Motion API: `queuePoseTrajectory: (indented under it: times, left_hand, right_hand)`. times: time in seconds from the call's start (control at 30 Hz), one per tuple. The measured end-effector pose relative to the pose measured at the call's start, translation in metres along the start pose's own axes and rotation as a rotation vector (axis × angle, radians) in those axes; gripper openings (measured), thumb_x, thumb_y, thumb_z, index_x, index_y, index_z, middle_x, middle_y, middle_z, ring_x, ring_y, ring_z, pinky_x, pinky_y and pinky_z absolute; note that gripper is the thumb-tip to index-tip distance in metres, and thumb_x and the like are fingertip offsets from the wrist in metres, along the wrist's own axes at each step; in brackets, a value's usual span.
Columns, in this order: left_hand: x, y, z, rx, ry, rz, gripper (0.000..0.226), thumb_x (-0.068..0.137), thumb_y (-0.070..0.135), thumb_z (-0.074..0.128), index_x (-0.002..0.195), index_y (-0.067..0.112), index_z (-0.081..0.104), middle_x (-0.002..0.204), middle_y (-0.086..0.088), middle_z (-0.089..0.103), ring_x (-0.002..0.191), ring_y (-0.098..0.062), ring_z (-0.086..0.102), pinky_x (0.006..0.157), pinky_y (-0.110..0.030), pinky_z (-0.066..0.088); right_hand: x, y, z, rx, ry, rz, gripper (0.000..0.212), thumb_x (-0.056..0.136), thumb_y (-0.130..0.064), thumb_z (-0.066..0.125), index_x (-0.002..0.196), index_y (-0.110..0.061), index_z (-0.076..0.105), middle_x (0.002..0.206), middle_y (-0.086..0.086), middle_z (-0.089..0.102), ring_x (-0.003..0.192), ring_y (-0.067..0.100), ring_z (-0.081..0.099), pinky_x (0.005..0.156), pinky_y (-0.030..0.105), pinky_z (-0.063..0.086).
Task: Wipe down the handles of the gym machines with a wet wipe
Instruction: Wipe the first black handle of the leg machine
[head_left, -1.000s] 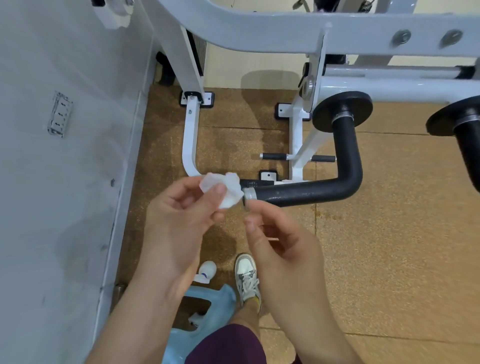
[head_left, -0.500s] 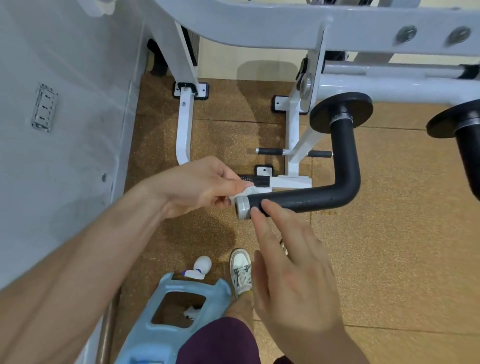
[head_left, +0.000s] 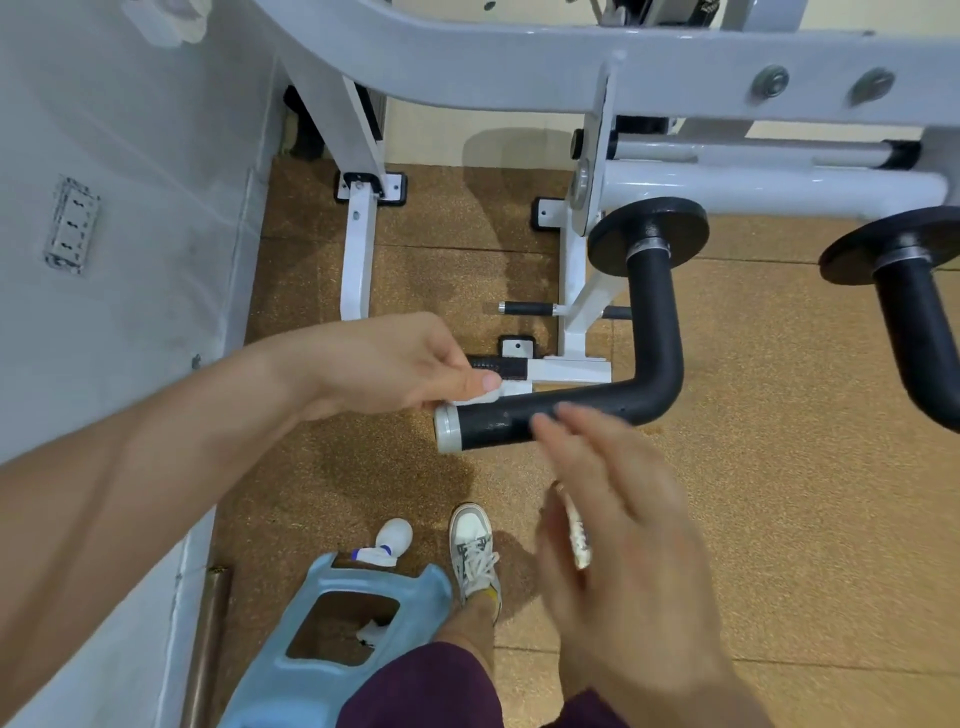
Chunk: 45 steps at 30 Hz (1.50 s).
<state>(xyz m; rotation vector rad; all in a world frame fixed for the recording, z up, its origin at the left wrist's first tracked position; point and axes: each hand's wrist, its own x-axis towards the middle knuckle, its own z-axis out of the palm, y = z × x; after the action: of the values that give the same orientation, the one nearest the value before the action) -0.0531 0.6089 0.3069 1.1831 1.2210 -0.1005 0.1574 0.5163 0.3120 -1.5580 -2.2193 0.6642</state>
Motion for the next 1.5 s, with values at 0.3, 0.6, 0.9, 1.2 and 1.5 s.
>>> queuePoseTrajectory:
  times: [0.3, 0.6, 0.9, 1.2, 1.5]
  left_hand:
    - [0.039, 0.043, 0.025, -0.016, 0.055, -0.08, 0.039, 0.09, 0.047, 0.055, 0.07, 0.017, 0.069, 0.074, 0.004, 0.07, 0.079, -0.015, 0.064, 0.089, -0.038, 0.047]
    - [0.072, 0.074, 0.043, 0.042, 0.124, -0.087, 0.039, 0.095, 0.038, 0.053, 0.067, 0.01, 0.052, 0.064, -0.006, 0.048, 0.063, -0.019, 0.043, 0.067, -0.029, 0.036]
    - [0.081, 0.083, 0.044, -0.435, 0.536, -0.143, 0.016, 0.094, 0.014, 0.057, 0.1, 0.0, 0.065, 0.081, -0.009, 0.061, 0.074, -0.019, 0.064, 0.074, -0.027, 0.058]
    - [0.082, 0.096, 0.063, -0.048, 0.516, -0.075, 0.026, 0.094, 0.007, 0.049, 0.074, 0.007, 0.067, 0.074, -0.006, 0.062, 0.079, -0.022, 0.066, 0.077, -0.037, 0.056]
    - [0.065, 0.097, 0.045, 0.228, 0.474, -0.022, 0.024, 0.094, 0.021, 0.053, 0.089, 0.01, 0.073, 0.089, -0.006, 0.07, 0.087, -0.022, 0.065, 0.082, -0.037, 0.052]
  right_hand:
    - [-0.001, 0.036, -0.002, -0.06, 0.126, 0.12, 0.044, 0.083, -0.013, 0.046, 0.123, -0.005, 0.061, 0.13, 0.009, 0.059, 0.123, 0.022, 0.05, 0.103, 0.026, 0.035]
    - [-0.002, 0.04, -0.006, -0.013, 0.13, 0.097, 0.045, 0.08, -0.016, 0.047, 0.122, -0.008, 0.063, 0.132, 0.004, 0.058, 0.125, 0.017, 0.05, 0.104, 0.022, 0.033]
    - [-0.002, 0.045, -0.01, 0.02, 0.083, 0.094, 0.046, 0.081, -0.019, 0.045, 0.124, -0.012, 0.062, 0.134, -0.002, 0.056, 0.128, 0.011, 0.047, 0.107, 0.026, 0.034]
    - [0.0, 0.042, -0.011, 0.071, 0.117, 0.123, 0.044, 0.081, -0.019, 0.044, 0.118, -0.014, 0.066, 0.131, -0.003, 0.059, 0.126, 0.008, 0.048, 0.104, 0.029, 0.04]
    - [0.0, 0.044, -0.024, 0.128, 0.06, 0.196, 0.044, 0.082, -0.019, 0.045, 0.122, -0.017, 0.062, 0.126, -0.006, 0.062, 0.12, 0.007, 0.054, 0.104, 0.017, 0.034]
